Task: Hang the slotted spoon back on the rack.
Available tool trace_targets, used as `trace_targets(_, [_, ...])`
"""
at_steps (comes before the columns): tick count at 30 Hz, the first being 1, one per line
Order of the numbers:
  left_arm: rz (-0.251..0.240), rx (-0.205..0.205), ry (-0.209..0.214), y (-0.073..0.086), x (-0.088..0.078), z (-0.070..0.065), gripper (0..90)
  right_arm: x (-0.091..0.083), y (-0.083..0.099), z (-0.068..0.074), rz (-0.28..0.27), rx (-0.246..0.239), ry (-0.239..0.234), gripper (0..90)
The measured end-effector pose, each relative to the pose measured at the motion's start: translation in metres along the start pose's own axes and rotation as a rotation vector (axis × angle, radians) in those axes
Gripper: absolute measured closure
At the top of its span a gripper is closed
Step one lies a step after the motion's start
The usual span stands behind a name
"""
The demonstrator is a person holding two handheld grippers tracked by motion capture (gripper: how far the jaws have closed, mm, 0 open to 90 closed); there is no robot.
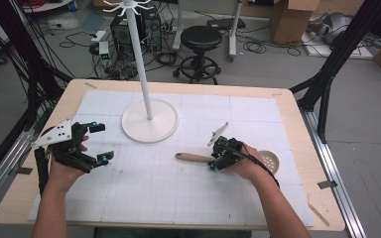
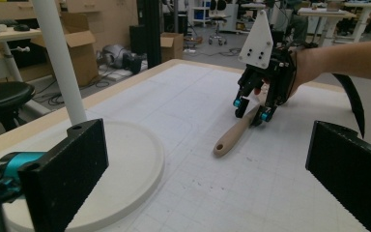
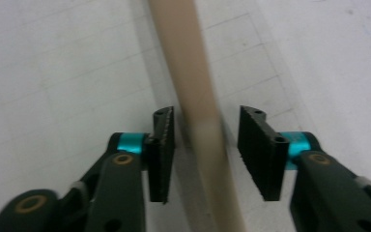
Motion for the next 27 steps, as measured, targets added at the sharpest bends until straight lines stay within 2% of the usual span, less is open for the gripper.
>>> trace_targets(10, [0.001, 0.002, 0.001, -0.0001, -0.0001, -0.0001, 1.8, -0.0004, -0.0006, 0.0012, 0.006, 0.004, -0.021, 68.4])
trace_targets(15, [0.001, -0.001, 0.001, 0.0, 0.0001, 0.0, 1.8, -0.0006, -0.0009, 0.0018, 0.01, 0.002, -0.022, 69.2])
trace_targets(21, [-0.001, 0.0, 0.0, -0.0002, -0.0005, 0.0, 1.8, -0.0008, -0.0025, 0.0038, 0.016, -0.036, -0.022, 74.8])
trace_targets(27, [-0.004, -0.002, -0.001, -0.0003, -0.0011, 0.0004, 1.8, -0.0058, -0.0018, 0.0037, -0.01, -0.014, -0.026, 75.0])
Point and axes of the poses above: each handheld gripper's, and its own axes: x roughly forward along the jaws, y roughly out of its underside, z roughly to its left, the point moved 4 cm from there along x, roughly forward along the jaws, and after that the axes turned 8 degrees about -x, right-handed, at the moved point
